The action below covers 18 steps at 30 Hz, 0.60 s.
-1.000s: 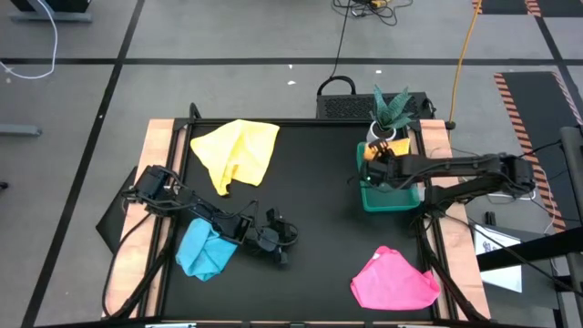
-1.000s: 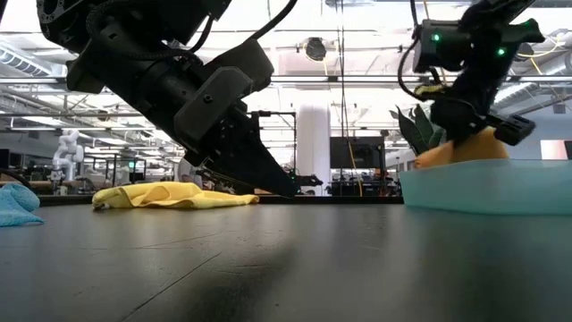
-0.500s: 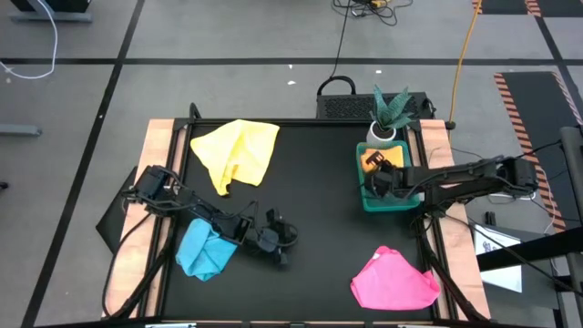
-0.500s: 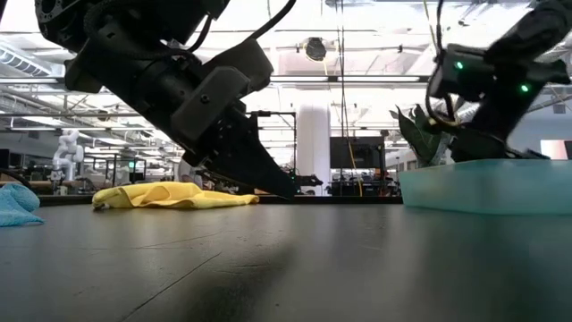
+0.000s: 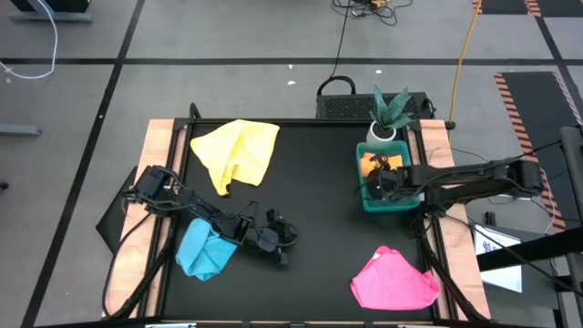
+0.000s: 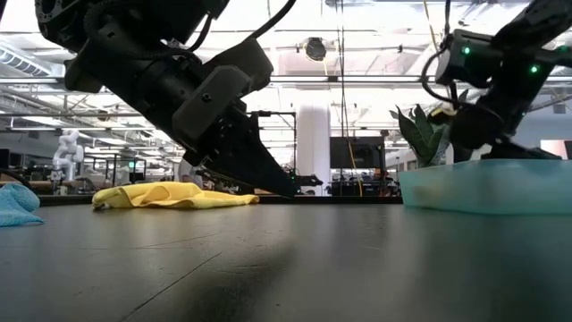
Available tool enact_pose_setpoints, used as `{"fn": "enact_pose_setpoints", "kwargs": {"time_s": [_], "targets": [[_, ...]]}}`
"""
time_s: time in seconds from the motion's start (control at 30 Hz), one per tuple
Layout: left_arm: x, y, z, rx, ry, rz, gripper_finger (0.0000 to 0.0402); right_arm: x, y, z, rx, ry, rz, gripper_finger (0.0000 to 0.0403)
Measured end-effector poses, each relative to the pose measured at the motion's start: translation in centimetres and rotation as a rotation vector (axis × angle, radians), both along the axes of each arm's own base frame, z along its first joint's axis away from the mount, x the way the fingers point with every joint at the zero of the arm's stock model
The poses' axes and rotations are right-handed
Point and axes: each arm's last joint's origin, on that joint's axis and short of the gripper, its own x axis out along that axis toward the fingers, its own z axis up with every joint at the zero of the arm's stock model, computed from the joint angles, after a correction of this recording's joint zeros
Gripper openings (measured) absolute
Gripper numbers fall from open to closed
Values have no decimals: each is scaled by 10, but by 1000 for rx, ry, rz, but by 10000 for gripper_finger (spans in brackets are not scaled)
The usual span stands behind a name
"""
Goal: Fold microfiber towels
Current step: Put the orange microfiber cloth into the green bin
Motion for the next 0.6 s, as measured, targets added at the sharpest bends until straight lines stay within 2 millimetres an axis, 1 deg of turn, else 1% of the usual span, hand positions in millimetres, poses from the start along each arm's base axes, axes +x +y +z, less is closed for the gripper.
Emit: {"fn": "enact_pose_setpoints", "kwargs": {"time_s": [0.1,0.2,0.27,0.33,0.4,0.47,0.6], "targets": [[0,0,0,1,0,0,19,-2,0,10,23,-48,-60,137],[0,0,0,1,0,0,19,-2,3,21,124,-134,-97,163],[0,0,0,1,0,0,19,0,4,30,200,-216,-139,172],[0,0,0,1,0,0,19,2,2,39,263,-313,-221,175],[0,0,0,1,0,0,19,4,-2,47,313,-413,-350,169],[0,0,0,1,0,0,19,4,-7,51,330,-457,-424,153],[0,0,0,1,-1,0,19,3,-23,47,223,-460,-559,99]]}}
